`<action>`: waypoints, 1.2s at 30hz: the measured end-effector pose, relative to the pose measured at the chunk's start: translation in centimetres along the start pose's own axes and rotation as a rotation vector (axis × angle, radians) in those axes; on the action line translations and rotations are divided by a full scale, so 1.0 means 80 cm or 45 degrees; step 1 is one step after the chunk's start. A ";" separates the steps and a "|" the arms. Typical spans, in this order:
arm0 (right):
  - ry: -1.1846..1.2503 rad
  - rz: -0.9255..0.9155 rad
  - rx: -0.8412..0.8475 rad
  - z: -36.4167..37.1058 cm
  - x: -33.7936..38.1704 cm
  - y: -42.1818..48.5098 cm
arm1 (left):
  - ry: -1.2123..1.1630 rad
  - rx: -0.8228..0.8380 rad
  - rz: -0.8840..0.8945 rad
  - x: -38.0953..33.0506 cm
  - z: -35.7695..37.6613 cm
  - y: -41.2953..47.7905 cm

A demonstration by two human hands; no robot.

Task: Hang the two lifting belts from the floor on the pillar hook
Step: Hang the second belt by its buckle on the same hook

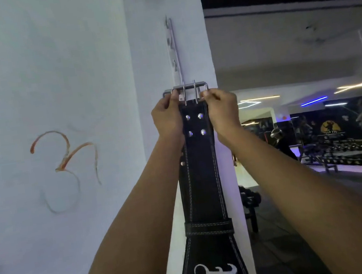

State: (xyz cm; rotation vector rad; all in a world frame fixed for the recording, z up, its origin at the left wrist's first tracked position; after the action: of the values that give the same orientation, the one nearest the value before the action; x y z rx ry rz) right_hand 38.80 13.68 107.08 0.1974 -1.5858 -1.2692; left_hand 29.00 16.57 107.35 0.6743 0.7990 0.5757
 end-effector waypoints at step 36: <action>0.152 0.089 0.040 0.124 -0.032 0.242 | 0.564 -0.061 0.220 0.045 0.032 0.260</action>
State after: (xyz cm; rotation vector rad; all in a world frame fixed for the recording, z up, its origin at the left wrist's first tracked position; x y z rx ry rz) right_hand 40.77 29.73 121.83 0.2313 -1.4984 -1.1584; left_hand 28.69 31.79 122.20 0.5813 1.1413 0.9176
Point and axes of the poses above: each hand's wrist, its own y-axis towards the middle knuckle, its own z-axis out of the palm, x = y × z, the point moved 2 cm from there along y, towards the middle knuckle, and after that the axes turned 13 degrees about -y, right-handed, at the moved point
